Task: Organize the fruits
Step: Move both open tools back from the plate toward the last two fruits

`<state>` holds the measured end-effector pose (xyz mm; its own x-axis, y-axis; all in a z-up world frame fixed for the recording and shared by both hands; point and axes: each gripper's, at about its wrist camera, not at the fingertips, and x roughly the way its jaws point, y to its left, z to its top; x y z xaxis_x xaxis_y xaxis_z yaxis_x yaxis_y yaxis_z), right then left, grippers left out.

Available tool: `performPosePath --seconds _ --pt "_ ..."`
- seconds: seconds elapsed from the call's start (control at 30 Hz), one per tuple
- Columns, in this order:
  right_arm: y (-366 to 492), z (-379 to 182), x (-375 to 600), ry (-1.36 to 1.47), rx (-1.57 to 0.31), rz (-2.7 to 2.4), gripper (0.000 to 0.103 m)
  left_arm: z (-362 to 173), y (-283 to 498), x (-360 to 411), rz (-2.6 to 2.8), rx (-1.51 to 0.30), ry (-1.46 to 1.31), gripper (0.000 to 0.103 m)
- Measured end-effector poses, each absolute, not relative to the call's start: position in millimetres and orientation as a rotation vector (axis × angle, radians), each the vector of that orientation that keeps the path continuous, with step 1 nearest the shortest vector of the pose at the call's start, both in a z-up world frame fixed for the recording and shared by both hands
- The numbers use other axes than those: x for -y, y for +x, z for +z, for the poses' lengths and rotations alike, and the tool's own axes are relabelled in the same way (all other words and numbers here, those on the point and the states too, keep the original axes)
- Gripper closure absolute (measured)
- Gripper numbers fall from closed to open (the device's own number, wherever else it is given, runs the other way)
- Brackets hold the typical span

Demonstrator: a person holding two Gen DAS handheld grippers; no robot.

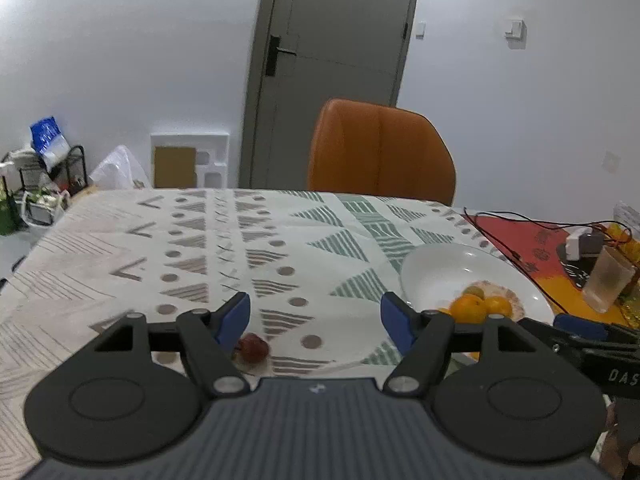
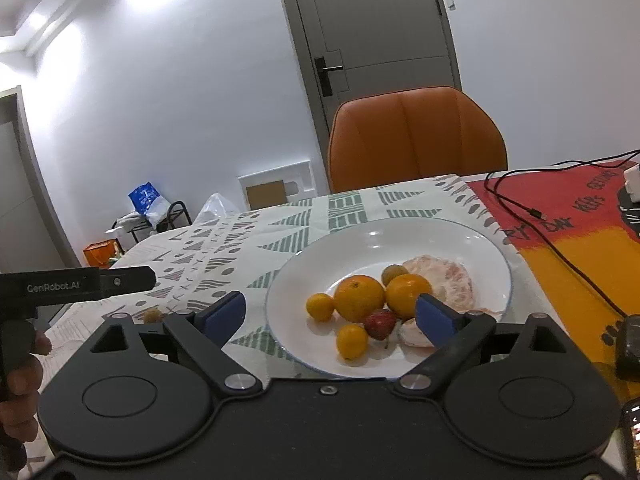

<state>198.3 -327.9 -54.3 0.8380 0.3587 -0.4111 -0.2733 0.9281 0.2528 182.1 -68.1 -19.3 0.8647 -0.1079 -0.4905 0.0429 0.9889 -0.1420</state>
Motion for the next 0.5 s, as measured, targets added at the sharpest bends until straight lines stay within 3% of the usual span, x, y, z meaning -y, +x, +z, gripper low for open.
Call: performPosePath --seconds 0.3,0.33,0.4,0.5 --pt "197.7 -53.1 312.2 0.181 -0.472 0.365 0.009 -18.1 173.3 43.5 -0.045 -0.507 -0.153 0.031" --pt "197.7 -52.9 310.8 0.180 -0.472 0.367 0.008 -18.1 172.1 40.4 -0.047 -0.504 -0.168 0.027" --pt "196.9 -52.2 307.0 0.180 -0.469 0.371 0.005 -17.5 169.3 35.3 -0.033 -0.490 -0.185 0.006" --pt "196.3 -50.8 301.1 0.178 -0.464 0.389 0.000 -15.5 164.8 30.4 -0.026 -0.469 -0.181 0.001"
